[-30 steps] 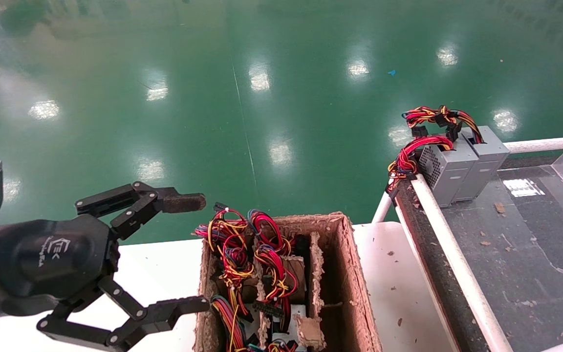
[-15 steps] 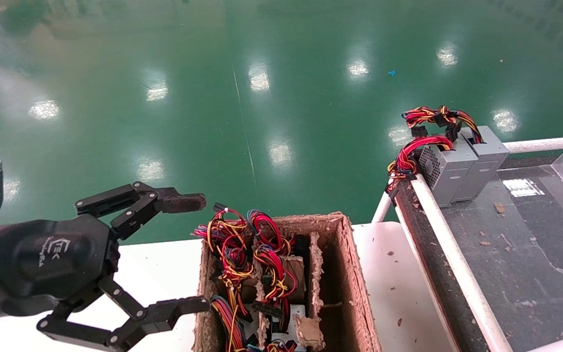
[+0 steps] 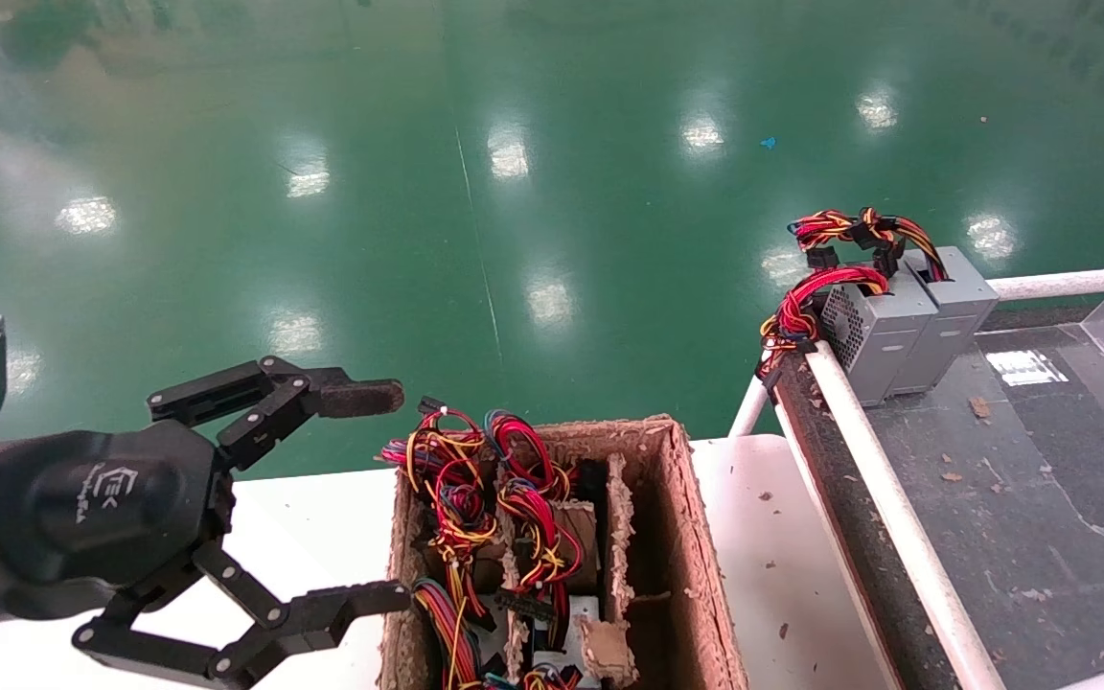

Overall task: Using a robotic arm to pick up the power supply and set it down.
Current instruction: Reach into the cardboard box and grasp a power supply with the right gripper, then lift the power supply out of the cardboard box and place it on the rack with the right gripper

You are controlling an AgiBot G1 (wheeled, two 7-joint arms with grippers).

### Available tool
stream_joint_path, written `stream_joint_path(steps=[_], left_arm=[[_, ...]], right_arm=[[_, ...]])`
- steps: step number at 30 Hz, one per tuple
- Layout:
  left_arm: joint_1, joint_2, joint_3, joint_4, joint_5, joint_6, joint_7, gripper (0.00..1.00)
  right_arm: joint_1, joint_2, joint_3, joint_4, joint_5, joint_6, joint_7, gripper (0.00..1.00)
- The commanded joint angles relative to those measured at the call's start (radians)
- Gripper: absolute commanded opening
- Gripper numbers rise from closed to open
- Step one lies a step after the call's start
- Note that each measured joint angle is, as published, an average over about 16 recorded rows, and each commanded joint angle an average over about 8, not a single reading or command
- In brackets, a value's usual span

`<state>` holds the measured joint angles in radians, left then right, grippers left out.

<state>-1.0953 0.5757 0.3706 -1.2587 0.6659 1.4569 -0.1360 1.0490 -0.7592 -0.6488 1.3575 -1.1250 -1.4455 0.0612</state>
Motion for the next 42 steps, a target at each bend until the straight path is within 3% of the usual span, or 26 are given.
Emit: stream_joint_path(steps=[1, 12, 26, 33, 42], left_arm=[[0.000, 0.000, 0.000, 0.000, 0.000, 0.000, 0.000, 1.00], [0.000, 0.000, 0.000, 0.000, 0.000, 0.000, 0.000, 1.00], [0.000, 0.000, 0.000, 0.000, 0.000, 0.000, 0.000, 1.00], [0.000, 0.000, 0.000, 0.000, 0.000, 0.000, 0.000, 1.00], [0.000, 0.000, 0.000, 0.000, 0.000, 0.000, 0.000, 1.00]], right_arm=[[-0.003, 0.006, 0.007, 0.001, 0.014, -0.002, -0.011, 0.00], [-0.012, 0.084, 0.104, 0.004, 0.187, -0.035, -0.101, 0.00], [-0.029, 0.320, 0.315, 0.001, 0.518, -0.054, -0.185, 0.00], [-0.082, 0.432, 0.409, -0.004, 0.600, 0.010, -0.250, 0.00], [-0.211, 0.560, 0.506, -0.029, 0.642, 0.171, -0.336, 0.00]])
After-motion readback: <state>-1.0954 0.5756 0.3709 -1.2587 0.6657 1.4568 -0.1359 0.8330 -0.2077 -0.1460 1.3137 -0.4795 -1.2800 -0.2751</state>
